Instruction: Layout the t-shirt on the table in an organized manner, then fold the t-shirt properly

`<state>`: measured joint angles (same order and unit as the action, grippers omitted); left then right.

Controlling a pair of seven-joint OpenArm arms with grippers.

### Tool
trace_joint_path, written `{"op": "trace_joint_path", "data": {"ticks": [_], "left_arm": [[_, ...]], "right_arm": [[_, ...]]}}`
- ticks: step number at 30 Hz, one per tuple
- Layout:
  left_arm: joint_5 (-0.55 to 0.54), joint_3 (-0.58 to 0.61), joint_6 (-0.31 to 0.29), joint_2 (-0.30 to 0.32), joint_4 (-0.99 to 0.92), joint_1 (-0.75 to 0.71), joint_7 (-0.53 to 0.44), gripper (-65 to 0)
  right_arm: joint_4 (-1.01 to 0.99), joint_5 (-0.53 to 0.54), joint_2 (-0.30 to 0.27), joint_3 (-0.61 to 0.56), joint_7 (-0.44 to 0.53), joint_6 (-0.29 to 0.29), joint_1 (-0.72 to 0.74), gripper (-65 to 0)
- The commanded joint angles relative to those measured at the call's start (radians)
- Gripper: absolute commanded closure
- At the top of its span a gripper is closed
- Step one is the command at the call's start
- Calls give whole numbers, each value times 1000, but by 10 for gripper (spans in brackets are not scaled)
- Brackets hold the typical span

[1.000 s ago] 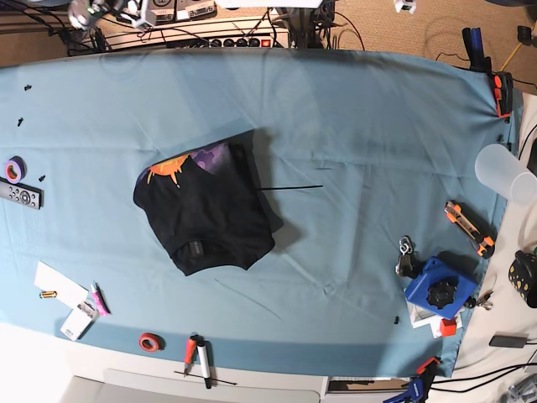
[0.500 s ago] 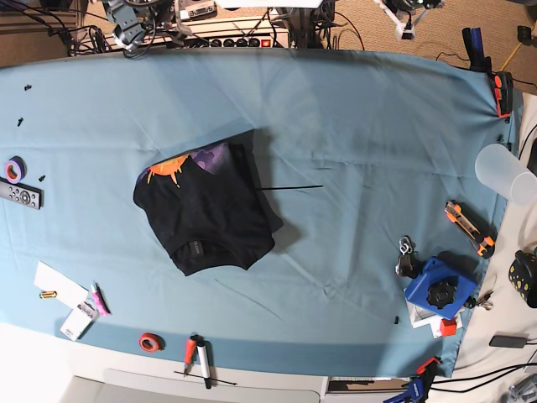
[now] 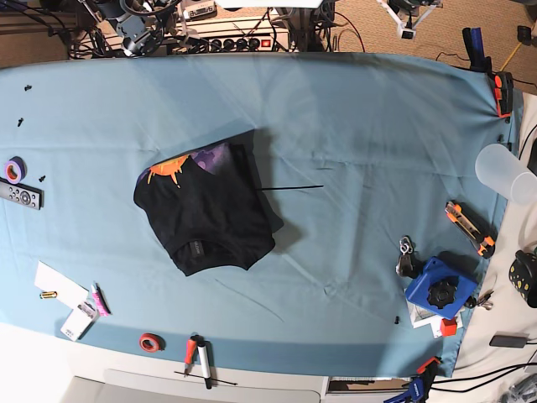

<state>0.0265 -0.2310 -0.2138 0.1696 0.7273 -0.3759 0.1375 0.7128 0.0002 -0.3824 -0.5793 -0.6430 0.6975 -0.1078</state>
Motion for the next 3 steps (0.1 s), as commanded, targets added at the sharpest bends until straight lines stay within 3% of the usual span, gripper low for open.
{"op": "trace_joint_path", "data": {"ticks": [1, 3], "left_arm": [[1, -3, 0, 7, 7, -8, -4, 0], [1, -2, 0, 8, 7, -8, -4, 0]], "right_arm": [[19, -16, -14, 2, -11, 1, 41, 0], [19, -16, -14, 2, -12, 1, 41, 0]]}}
